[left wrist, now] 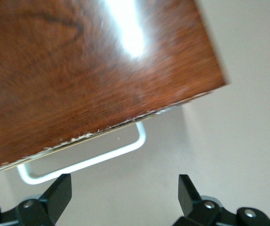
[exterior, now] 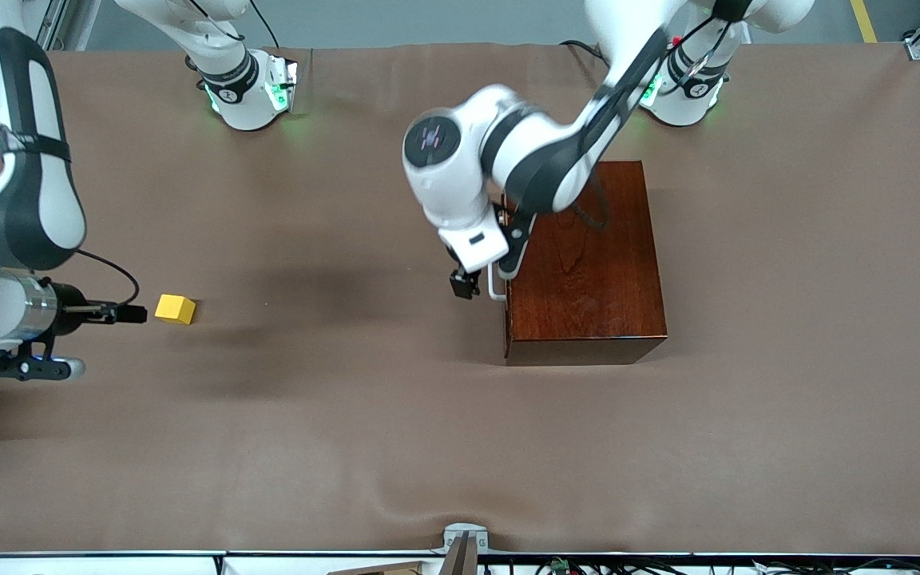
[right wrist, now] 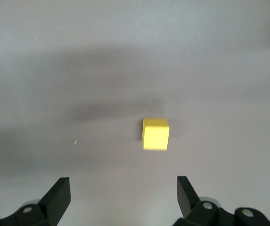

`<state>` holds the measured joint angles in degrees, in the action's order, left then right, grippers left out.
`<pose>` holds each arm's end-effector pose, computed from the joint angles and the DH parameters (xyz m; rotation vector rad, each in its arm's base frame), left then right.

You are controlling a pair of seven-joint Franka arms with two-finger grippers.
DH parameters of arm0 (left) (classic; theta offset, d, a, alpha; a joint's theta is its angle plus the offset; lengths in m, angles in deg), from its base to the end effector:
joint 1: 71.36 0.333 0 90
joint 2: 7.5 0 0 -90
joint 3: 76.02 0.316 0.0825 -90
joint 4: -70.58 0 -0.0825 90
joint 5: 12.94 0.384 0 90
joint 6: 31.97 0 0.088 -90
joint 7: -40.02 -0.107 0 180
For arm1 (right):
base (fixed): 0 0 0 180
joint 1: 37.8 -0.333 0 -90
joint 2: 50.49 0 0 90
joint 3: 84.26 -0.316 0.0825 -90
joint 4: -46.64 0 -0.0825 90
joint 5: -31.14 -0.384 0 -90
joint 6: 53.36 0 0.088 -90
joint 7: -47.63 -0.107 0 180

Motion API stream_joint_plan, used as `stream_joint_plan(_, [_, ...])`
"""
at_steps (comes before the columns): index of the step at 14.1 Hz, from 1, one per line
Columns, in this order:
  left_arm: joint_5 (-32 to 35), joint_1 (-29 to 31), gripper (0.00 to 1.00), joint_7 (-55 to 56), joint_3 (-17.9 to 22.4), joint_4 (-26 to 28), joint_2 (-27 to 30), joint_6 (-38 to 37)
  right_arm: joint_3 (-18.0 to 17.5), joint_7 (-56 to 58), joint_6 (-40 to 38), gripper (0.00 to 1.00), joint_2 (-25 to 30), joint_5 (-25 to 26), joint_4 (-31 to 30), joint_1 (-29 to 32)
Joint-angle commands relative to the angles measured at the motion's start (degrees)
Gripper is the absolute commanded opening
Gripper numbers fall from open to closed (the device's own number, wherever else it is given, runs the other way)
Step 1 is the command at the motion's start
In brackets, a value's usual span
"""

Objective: Open drawer, take yellow block, close drawer

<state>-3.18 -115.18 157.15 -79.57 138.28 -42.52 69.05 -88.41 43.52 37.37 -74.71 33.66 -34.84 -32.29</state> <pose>0.5115 -0.5164 0.4321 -2.5556 -1.7357 -0.1948 0.6536 -0.0274 0.4373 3.0926 -0.1418 -0.4044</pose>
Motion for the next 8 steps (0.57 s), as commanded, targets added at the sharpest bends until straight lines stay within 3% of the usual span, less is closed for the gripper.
stream_joint_plan(1, [-4.4, 5.3, 1.0, -9.9, -0.2, 2.4, 8.5, -1.4, 0.0, -2.2, -2.8, 1.0, 2.7, 0.4, 1.9, -1.2])
stream_joint_plan(8, [-9.2, 20.4, 1.0, -51.0, -0.4, 2.7, 18.6, -15.9, -0.4, -2.7, -10.8, 1.0, 13.7, -0.1, 1.5, -4.6])
